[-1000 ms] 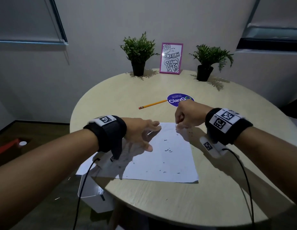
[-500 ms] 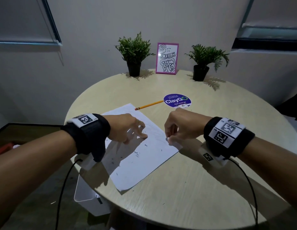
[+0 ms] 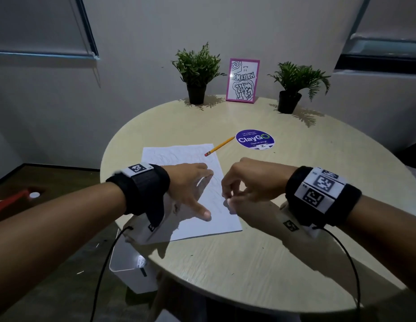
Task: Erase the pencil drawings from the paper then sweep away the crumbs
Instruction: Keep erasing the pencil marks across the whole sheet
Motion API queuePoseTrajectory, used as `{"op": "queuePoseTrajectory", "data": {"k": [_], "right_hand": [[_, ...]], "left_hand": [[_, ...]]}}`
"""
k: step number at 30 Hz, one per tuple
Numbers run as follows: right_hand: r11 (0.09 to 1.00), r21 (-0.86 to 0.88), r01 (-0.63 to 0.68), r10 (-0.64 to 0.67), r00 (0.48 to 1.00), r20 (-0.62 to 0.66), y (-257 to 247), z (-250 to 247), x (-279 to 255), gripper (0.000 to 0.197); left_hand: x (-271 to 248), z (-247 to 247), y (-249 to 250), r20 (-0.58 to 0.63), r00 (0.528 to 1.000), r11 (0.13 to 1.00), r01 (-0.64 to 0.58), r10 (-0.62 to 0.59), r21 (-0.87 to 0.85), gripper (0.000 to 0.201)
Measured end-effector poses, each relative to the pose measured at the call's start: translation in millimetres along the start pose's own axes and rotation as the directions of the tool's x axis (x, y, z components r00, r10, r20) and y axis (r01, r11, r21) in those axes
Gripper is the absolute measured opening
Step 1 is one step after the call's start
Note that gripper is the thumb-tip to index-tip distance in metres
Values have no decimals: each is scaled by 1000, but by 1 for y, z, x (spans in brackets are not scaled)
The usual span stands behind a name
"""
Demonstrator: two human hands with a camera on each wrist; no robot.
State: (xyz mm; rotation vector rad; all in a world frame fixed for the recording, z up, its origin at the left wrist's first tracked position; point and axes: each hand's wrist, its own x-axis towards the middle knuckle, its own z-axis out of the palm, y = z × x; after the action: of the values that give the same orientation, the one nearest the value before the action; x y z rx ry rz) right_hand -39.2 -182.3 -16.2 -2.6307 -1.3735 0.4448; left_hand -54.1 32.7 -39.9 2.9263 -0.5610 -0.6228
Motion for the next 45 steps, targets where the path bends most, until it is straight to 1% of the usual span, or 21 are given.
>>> {"op": "queuePoseTrajectory", "data": {"k": [2,4,6,10,12,14,16,18,19,20,23,25,28,31,33,34,37,38,40,42,45], "right_hand": [[999,33,-36,39,995,-94,6,-1,9,7],[997,22,-80,83,978,-193,9,2,19,7],[996,22,-91,94,973,-210,6,7,28,10],[999,1,-44,43,979,-201,-6,10,44,12],[999,-29,-35,29,982,-189,-10,11,47,8],[999,-52,-12,5,990,-143,-13,11,43,6],[999,-28,38,-39,998,-49,-16,11,33,8],[997,13,82,-82,995,62,-19,7,25,8],[995,14,95,-96,991,92,-20,5,24,8],[995,-7,102,-101,992,80,-19,3,26,9],[997,-61,47,-53,994,-96,-14,1,42,14],[998,-67,12,-21,992,-126,-14,4,48,14],[998,-44,37,-40,997,-63,-17,9,36,7],[998,0,71,-71,996,62,-23,8,19,9],[997,-9,77,-76,991,112,-24,3,21,9],[996,-33,77,-74,993,88,-24,0,27,8],[995,-91,51,-57,996,-68,-21,0,48,8],[994,-104,32,-42,995,-93,-21,3,50,9],[995,-95,11,-20,995,-98,-22,10,45,12],[999,-31,23,-24,999,-46,-24,13,29,12],[998,16,63,-64,991,113,-27,8,12,7]], "left_hand": [[-1,2,-1,103,994,999,36,-40,41,124],[0,1,-2,151,986,994,65,-77,86,126],[3,0,-2,168,982,992,68,-85,106,125],[2,-3,1,182,981,995,54,-68,83,119],[0,-3,3,174,982,995,58,-71,81,117],[-1,-4,4,172,982,994,62,-77,91,117],[0,-4,5,174,981,993,64,-81,100,120],[0,-4,7,170,982,991,63,-82,114,123],[-1,-4,7,165,983,991,62,-81,116,124],[-1,-4,7,164,983,992,59,-77,113,123],[-1,-6,6,187,980,993,52,-71,106,117],[0,-6,6,197,977,992,59,-80,112,116],[2,-5,4,195,977,991,69,-90,114,121],[5,-2,2,196,977,991,59,-81,118,131],[4,-2,5,205,976,990,49,-75,129,131],[3,-3,7,207,976,989,46,-74,138,126],[-1,-7,11,218,973,988,39,-71,150,114],[-1,-8,11,221,973,988,40,-73,152,114],[0,-7,9,218,972,987,53,-85,150,118],[4,-5,6,212,973,988,65,-94,138,126],[7,-4,4,218,971,988,75,-103,135,134]]}}
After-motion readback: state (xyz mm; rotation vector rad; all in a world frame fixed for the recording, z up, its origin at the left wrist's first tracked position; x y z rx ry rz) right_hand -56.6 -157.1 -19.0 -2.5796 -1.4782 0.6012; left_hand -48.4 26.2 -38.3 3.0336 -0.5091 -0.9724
